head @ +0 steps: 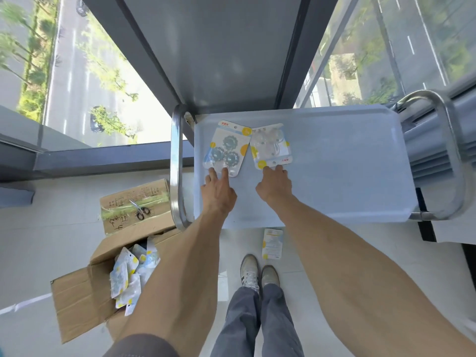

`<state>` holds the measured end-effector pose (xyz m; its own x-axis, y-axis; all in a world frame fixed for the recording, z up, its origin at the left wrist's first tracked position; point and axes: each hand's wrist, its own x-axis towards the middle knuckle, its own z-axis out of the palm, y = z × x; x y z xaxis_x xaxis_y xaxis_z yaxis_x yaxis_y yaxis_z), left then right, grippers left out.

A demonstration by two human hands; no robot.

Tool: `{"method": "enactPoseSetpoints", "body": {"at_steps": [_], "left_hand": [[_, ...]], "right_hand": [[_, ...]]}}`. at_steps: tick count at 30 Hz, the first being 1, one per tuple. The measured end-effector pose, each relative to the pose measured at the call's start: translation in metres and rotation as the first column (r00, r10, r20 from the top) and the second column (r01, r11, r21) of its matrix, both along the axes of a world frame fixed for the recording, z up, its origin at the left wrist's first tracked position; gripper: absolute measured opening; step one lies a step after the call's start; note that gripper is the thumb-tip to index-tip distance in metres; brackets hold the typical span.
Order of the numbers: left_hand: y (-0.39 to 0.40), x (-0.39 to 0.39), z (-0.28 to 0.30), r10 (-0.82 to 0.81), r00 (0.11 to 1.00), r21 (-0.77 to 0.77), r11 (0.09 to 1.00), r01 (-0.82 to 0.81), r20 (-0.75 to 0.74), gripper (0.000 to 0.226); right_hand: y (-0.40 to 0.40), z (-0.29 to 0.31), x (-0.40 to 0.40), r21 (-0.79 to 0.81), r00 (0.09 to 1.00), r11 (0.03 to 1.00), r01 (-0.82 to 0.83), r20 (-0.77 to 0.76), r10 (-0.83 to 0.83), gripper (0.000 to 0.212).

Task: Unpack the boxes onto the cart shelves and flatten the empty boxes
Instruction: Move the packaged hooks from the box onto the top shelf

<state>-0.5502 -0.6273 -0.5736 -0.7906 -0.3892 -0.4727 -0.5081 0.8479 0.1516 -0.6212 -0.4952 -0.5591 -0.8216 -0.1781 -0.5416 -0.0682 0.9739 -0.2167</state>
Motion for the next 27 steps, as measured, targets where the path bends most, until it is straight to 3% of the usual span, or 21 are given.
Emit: {"method": "enactPoseSetpoints", "body": {"at_steps": [13, 19, 27], "left_hand": [[0.027, 0.165, 0.048, 0.124, 0.988, 0.118, 0.987, -0.113, -0.093, 0.023], [0.015, 0.26, 0.047, 0.243, 0.969, 0.199, 0.952, -0.231, -0.036, 0.016], [-0.068, 0.375, 0.004, 0.445, 0.888, 0.046, 0.891, -0.452, 0.116, 0.023]], "right_hand": [[0.019, 0.056, 0.127, -0.101, 0.982, 0.988, -0.114, 0.14, 0.128, 0.034], [0.019, 0.055, 0.2, -0.033, 0.964, 0.976, -0.217, 0.148, 0.219, 0.033], [-0.075, 0.001, 0.303, -0.11, 0.92, 0.945, -0.308, 0.218, 0.325, 0.029]]}}
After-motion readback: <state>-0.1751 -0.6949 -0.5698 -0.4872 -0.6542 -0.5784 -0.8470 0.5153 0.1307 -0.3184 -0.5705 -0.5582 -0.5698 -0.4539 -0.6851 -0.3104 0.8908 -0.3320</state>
